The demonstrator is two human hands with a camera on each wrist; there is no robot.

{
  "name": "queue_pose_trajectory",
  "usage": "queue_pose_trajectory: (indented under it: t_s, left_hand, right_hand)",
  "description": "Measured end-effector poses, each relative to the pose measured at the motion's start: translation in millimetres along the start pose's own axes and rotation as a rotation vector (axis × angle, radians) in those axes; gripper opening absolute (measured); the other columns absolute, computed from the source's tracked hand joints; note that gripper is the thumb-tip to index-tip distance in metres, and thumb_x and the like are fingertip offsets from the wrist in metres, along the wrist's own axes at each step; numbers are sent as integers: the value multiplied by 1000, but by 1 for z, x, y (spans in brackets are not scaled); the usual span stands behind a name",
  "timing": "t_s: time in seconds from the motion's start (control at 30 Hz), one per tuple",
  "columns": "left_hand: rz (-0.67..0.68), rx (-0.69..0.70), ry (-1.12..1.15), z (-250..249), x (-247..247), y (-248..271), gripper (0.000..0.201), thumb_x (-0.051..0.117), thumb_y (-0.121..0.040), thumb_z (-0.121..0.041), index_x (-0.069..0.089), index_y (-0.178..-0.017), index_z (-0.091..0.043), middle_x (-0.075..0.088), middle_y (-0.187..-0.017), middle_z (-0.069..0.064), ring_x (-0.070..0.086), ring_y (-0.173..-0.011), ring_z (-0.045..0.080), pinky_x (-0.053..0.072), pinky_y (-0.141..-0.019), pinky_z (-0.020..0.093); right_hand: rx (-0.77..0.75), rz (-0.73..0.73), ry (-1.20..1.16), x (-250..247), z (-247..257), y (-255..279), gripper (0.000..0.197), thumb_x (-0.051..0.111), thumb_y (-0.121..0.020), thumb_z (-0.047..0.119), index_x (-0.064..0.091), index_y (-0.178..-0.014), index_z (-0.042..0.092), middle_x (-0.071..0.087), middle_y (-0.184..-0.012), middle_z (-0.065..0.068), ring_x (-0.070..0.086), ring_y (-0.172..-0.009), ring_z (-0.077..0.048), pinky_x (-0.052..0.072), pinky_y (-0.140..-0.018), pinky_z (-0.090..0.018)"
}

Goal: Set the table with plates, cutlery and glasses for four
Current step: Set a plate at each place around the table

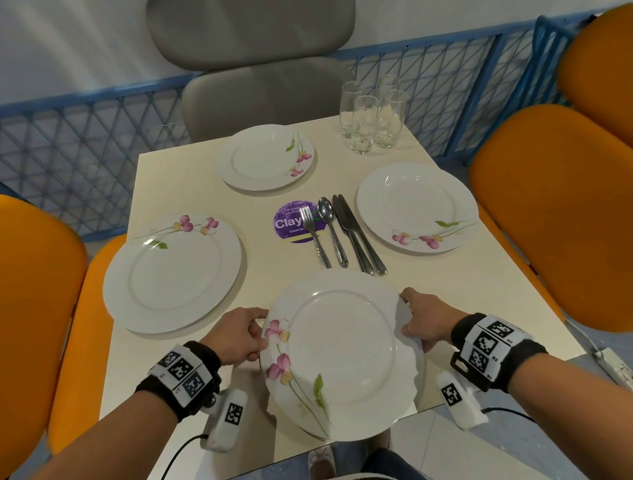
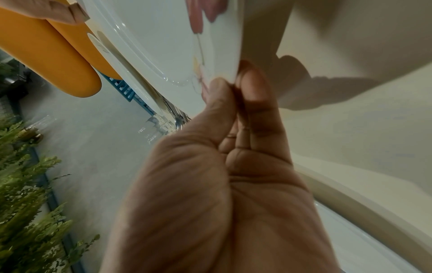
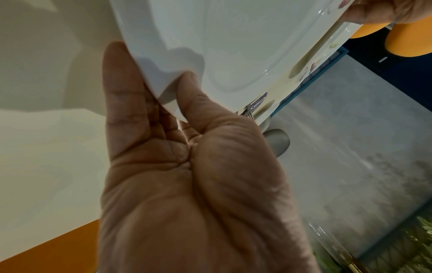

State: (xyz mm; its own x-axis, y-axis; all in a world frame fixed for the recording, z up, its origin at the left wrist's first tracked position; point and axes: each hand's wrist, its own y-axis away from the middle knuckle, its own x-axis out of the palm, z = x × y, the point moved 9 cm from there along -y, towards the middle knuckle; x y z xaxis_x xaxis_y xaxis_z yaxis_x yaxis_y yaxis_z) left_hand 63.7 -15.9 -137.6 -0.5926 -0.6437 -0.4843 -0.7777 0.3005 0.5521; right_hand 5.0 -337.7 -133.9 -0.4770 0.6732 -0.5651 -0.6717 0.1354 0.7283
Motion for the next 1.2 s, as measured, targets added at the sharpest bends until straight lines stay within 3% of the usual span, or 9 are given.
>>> queue_pose_trajectory:
  t_s: [0.23,0.47,0.73,0.83,0.9,1.0,1.07,1.13,1.2]
  left_hand:
    - [25,-19,-5,4,0,-1,55,62,-78,7,54,-130,-10,52,-66,10,54,-48,18,51,-59,35]
    - [41,-7,-47,-3,-1,2,53,62,-78,6,55,-128,-12,58,-66,9,60,-50,19,52,-59,31]
    - [71,9,-106,-8,-2,2,54,66,-79,-3,54,-131,-9,67,-67,13,61,-53,15,53,-60,27]
    - [91,25,-206,-16,-7,2,61,69,-83,-19,46,-138,-11,74,-76,8,62,-56,8,50,-62,18]
    - [86,28,-270,-24,-14,-1,67,71,-82,-26,43,-141,-11,74,-81,1,65,-69,5,45,-64,13]
    - [60,48,-381,-47,-25,-7,64,70,-84,-30,45,-140,-13,67,-85,-8,60,-83,8,41,-70,15]
    - [37,67,-424,-64,-29,-14,60,69,-85,-31,47,-138,-14,62,-82,-12,58,-84,9,40,-76,18]
    - [4,94,-441,-86,-30,-24,56,67,-86,-29,49,-137,-14,59,-80,-13,57,-83,10,40,-77,19]
    - [-17,118,-443,-110,-26,-37,52,64,-88,-26,50,-136,-13,60,-83,-10,55,-80,10,42,-78,21]
  right_hand:
    - [0,5,40,0,1,0,58,55,-82,-3,33,-133,13,55,-102,-13,68,-85,-37,60,-64,-49]
    - [11,17,88,-2,3,2,57,58,-81,-1,37,-131,12,53,-101,-9,68,-83,-34,60,-67,-44]
    - [-7,-3,158,-19,21,-2,26,64,-86,28,56,-98,6,60,-86,-9,59,-61,-20,54,-56,-25]
    - [-33,-83,224,-33,32,-6,19,58,-89,27,55,-85,8,56,-69,-6,53,-53,-18,49,-53,-26]
    - [-54,-148,258,-44,42,-6,19,53,-91,25,54,-82,9,54,-68,-4,51,-54,-16,46,-54,-24]
    - [-87,-217,355,-56,59,-6,30,47,-93,21,43,-65,12,49,-66,-1,52,-62,-18,37,-52,-21]
    - [-112,-244,435,-60,72,-7,25,46,-94,19,53,-73,8,59,-82,-6,58,-83,-24,41,-62,-23]
    - [-126,-254,484,-62,84,-12,22,46,-95,18,61,-102,3,62,-109,-11,59,-103,-25,46,-79,-27]
    - [-146,-274,520,-63,96,-18,26,46,-94,14,59,-114,2,60,-119,-13,60,-106,-26,48,-86,-29]
